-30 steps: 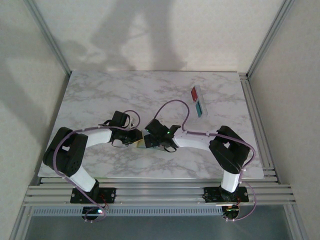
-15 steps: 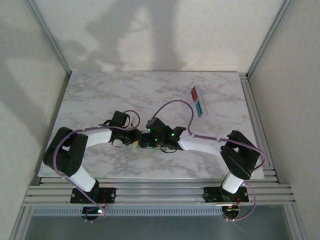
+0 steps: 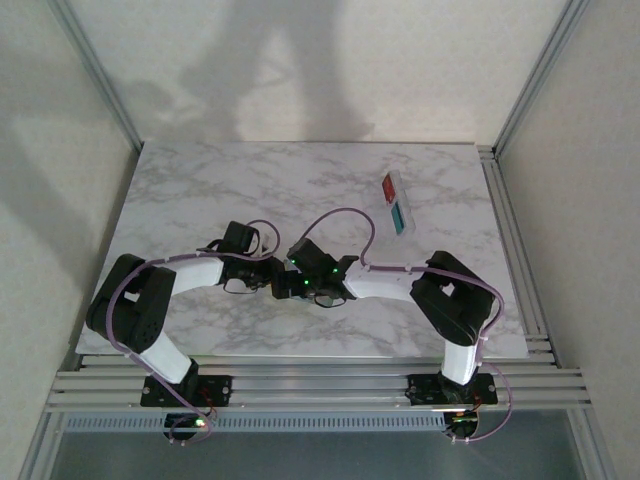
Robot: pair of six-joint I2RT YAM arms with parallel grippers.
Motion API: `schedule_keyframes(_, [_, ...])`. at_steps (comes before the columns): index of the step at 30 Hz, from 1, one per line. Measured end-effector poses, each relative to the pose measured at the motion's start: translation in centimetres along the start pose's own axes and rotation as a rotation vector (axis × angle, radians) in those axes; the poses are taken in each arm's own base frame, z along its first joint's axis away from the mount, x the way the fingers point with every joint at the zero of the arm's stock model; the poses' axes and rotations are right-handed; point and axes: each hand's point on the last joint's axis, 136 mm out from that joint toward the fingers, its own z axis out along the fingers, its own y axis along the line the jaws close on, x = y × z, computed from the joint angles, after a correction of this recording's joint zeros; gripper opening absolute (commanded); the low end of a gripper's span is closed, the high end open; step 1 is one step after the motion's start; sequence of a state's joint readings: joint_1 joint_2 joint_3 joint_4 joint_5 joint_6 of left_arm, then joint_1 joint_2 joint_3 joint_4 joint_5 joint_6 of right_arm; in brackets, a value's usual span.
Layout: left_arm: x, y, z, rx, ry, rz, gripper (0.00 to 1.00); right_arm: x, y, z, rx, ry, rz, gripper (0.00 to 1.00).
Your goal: Put the credit cards into the card holder
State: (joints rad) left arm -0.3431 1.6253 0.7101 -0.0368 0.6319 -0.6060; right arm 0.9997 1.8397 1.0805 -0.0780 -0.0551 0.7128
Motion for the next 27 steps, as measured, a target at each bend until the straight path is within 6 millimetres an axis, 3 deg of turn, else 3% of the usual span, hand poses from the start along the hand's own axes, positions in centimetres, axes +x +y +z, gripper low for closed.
schedule_keyframes(9, [0.0,0.0,0.0,0.001,-0.001,0.004,0.17,-0.4,0.5,0.2,-0.05,0.007,-0.089,0.82])
schedule_keyframes(27, [0.1,0.1,0.0,0.0,0.002,0.007,0.16,-0.1,-1.1,0.1,-0.035,0.002,-0.168,0.82])
